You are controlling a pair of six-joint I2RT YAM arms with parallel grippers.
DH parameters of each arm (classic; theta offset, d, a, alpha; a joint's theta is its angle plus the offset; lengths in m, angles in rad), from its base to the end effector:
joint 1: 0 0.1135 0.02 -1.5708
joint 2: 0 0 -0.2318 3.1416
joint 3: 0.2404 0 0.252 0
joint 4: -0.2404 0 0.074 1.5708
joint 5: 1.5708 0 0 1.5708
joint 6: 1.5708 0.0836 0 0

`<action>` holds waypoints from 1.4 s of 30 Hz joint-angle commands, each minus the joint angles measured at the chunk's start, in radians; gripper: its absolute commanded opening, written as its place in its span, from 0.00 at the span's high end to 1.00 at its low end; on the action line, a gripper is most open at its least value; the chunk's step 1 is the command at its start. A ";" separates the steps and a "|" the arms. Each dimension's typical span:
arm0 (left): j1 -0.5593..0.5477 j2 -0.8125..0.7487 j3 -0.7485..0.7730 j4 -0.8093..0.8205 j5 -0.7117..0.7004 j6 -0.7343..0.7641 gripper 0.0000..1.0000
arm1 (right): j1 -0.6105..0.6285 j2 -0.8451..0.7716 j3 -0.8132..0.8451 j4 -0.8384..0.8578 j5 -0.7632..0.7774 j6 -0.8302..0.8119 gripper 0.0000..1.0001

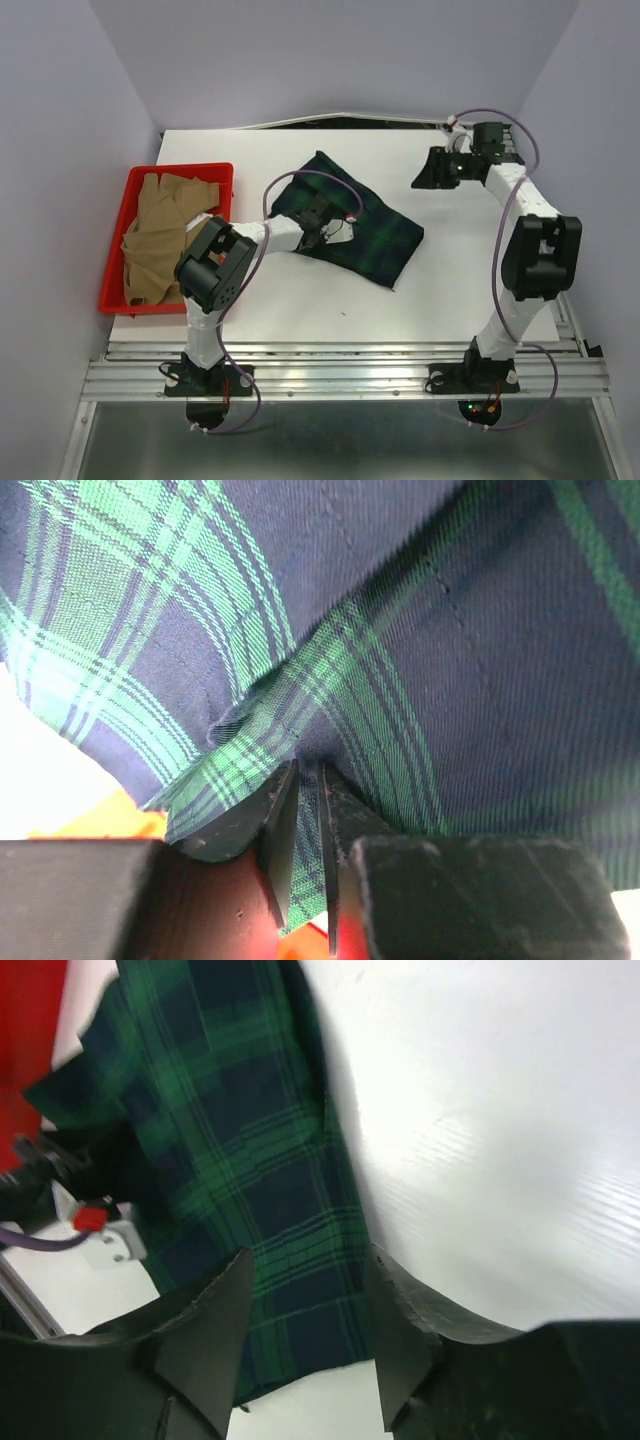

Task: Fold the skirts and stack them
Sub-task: Fold the skirt

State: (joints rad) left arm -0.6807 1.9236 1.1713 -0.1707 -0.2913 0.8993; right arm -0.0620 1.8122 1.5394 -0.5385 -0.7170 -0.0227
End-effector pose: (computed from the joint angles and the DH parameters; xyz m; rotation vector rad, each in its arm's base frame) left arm 0.3359 -0.2411 0.0847 1.6840 1.8413 0.4547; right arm 0.4242 0.0287 0.2311 -0.2911 2.2475 0.8012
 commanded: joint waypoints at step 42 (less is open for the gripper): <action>0.176 -0.163 -0.116 0.257 1.182 -0.941 0.69 | 0.246 -0.190 -0.748 0.195 -0.378 0.112 0.66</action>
State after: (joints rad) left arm -0.5087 1.7023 1.0550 0.0051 0.7570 0.0593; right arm 0.1707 1.5143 0.8837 -0.4187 -1.0107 0.1188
